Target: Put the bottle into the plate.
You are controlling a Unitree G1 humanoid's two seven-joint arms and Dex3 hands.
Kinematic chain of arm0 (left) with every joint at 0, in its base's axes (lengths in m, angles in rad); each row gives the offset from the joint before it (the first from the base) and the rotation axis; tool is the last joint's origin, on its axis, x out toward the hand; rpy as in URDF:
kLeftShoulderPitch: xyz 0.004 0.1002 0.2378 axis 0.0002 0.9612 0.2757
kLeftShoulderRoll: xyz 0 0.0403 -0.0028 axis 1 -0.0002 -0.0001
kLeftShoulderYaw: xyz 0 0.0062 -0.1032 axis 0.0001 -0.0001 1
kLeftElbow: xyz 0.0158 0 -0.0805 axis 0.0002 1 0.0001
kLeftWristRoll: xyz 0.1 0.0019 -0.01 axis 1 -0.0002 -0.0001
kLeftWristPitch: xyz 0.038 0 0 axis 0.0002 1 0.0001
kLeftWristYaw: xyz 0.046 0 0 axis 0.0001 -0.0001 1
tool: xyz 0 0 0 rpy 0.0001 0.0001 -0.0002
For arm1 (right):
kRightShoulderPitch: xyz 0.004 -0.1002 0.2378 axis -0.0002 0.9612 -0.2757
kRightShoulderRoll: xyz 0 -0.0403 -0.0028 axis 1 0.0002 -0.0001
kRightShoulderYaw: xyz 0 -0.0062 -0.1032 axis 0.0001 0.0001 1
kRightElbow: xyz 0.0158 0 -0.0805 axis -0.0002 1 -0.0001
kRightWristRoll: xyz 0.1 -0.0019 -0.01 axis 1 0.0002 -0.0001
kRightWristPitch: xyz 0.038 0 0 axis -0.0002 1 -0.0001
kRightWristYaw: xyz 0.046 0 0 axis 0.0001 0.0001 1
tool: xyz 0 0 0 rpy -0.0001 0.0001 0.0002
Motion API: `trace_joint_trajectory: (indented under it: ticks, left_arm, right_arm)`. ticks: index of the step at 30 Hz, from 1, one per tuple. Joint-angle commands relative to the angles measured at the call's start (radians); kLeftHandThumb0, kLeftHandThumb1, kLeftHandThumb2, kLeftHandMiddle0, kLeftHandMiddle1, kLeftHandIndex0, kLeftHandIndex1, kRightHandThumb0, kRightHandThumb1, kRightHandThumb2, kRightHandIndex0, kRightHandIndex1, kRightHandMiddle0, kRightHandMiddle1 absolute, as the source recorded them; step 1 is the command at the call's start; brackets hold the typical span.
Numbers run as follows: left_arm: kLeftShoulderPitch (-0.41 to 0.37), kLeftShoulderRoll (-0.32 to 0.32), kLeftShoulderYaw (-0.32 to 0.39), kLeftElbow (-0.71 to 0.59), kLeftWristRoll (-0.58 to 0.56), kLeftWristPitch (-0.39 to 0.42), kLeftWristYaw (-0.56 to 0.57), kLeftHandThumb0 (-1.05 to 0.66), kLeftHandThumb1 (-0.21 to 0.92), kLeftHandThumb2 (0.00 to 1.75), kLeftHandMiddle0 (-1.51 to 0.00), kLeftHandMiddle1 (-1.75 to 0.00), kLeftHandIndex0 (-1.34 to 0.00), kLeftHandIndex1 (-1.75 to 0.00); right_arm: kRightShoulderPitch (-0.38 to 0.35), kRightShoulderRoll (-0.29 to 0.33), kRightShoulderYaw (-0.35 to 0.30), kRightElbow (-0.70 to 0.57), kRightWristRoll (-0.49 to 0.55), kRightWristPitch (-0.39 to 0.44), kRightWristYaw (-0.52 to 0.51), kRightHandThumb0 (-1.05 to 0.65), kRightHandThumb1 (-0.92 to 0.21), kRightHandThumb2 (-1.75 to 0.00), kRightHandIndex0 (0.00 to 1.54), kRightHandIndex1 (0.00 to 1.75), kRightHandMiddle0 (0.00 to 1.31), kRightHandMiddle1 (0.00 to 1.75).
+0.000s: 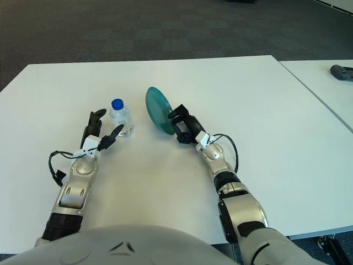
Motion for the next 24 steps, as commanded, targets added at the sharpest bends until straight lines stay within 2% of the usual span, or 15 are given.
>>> trace_joint_trajectory:
  ticks: [1, 6, 8, 15, 17, 18, 20, 24]
  left_arm:
    - [-0.023, 0.002, -0.002, 0.012, 0.006, -0.012, 0.002, -1.0, 0.92, 0.19, -0.29, -0.01, 0.0, -0.71]
    - [-0.03, -0.002, -0.005, 0.024, 0.006, -0.024, 0.008, -1.0, 0.92, 0.18, -0.29, -0.01, 0.0, -0.71]
    - [-0.031, -0.004, -0.006, 0.026, 0.006, -0.028, 0.009, -1.0, 0.92, 0.17, -0.29, -0.01, 0.0, -0.71]
    - [-0.043, -0.011, -0.014, 0.039, 0.012, -0.028, 0.01, -1.0, 0.92, 0.18, -0.29, -0.01, 0.0, -0.7]
    - [-0.046, -0.013, -0.018, 0.042, 0.015, -0.024, 0.012, -1.0, 0.92, 0.18, -0.29, -0.01, 0.0, -0.7]
    - [-0.047, -0.013, -0.019, 0.042, 0.016, -0.023, 0.012, -1.0, 0.92, 0.19, -0.29, -0.01, 0.0, -0.7]
    - [-0.052, -0.014, -0.023, 0.048, 0.018, -0.023, 0.013, -1.0, 0.92, 0.2, -0.29, -0.01, 0.0, -0.71]
    - [-0.06, -0.019, -0.029, 0.065, 0.019, -0.03, 0.021, -1.0, 0.92, 0.22, -0.3, -0.01, 0.0, -0.71]
  right_arm:
    - [0.094, 0.002, 0.01, 0.079, -0.012, 0.085, 0.038, -0.79, -0.92, -0.97, 0.63, 1.56, 0.56, 1.6]
    - [0.08, 0.024, -0.034, 0.106, 0.056, 0.149, 0.112, -0.79, -0.92, -0.96, 0.65, 1.53, 0.57, 1.58]
    - [0.081, 0.026, -0.041, 0.104, 0.064, 0.144, 0.119, -0.79, -0.92, -0.96, 0.66, 1.53, 0.58, 1.57]
    - [0.086, 0.022, -0.034, 0.114, 0.033, 0.11, 0.055, -0.78, -0.92, -0.96, 0.65, 1.48, 0.55, 1.55]
    - [0.087, 0.032, -0.046, 0.115, 0.046, 0.117, 0.051, -0.78, -0.92, -0.94, 0.61, 1.27, 0.49, 1.49]
    - [0.087, 0.036, -0.051, 0.116, 0.054, 0.12, 0.051, -0.79, -0.92, -0.93, 0.58, 1.19, 0.4, 1.44]
    - [0.087, 0.047, -0.075, 0.121, 0.083, 0.124, 0.059, -0.8, -0.92, -0.93, 0.51, 1.07, 0.24, 1.32]
    - [0.044, 0.028, -0.151, 0.139, 0.157, 0.141, 0.121, -0.83, -0.92, -0.88, 0.43, 0.85, 0.08, 1.18]
